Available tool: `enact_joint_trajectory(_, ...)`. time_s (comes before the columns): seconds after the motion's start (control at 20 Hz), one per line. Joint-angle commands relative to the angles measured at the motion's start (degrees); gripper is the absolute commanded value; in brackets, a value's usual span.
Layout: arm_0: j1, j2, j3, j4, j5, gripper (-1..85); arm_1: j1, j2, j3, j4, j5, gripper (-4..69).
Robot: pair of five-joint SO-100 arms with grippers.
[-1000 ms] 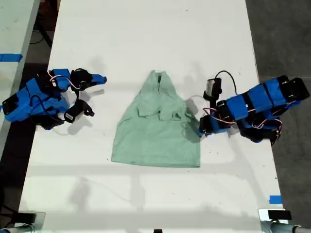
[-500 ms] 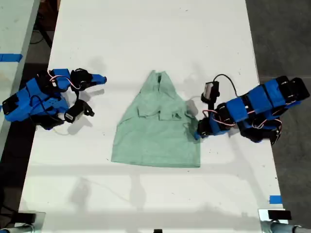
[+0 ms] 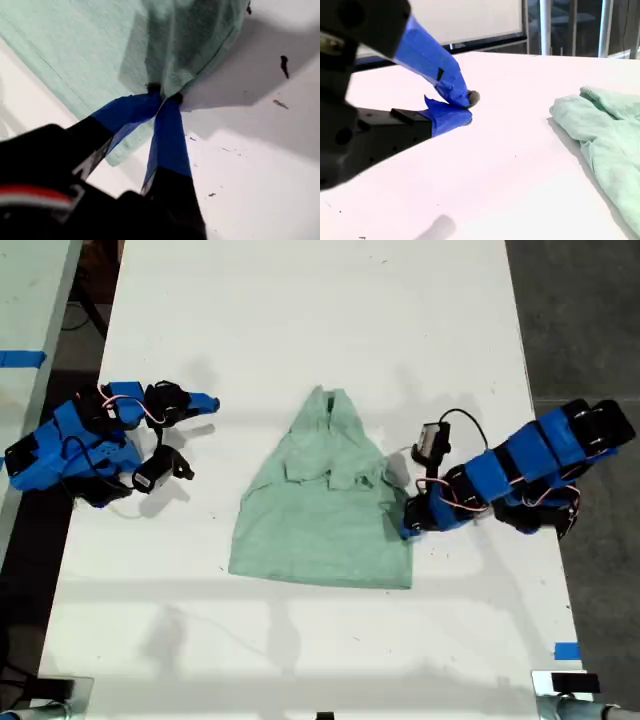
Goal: Fold t shirt
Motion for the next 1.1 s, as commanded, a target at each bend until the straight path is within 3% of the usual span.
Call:
enact_joint_trajectory(0.0, -0.6, 0.4, 2.3, 0.1, -1.1, -0.4, -1.6, 2.2, -4.3, 12.7, 3.7, -1.3)
enact_joint_trajectory(0.15, -0.6, 0.4, 2.3, 0.1, -1.0, -0.4, -1.2, 10.1, -9.5, 28.7, 6.2, -1.3)
enact_joint_trajectory(0.3, -0.7, 0.4, 2.3, 0.1, -1.0, -0.4, 1.5, 18.0, -14.6, 33.0, -0.2, -1.4)
enact_joint_trajectory(0.4, -0.7, 0.4, 2.3, 0.1, -1.0, -0.4, 3.3, 17.9, -20.7, 31.7, -6.2, -1.3)
enact_joint_trajectory(0.7, -0.8, 0.4, 2.3, 0.2, -0.9, -0.4, 4.7, -3.3, -46.6, 20.2, -20.6, -0.5)
enact_joint_trajectory(1.05, -0.6, 0.4, 2.3, 0.4, -1.0, -0.4, 6.2, -36.7, -69.4, 17.2, -23.7, -0.5)
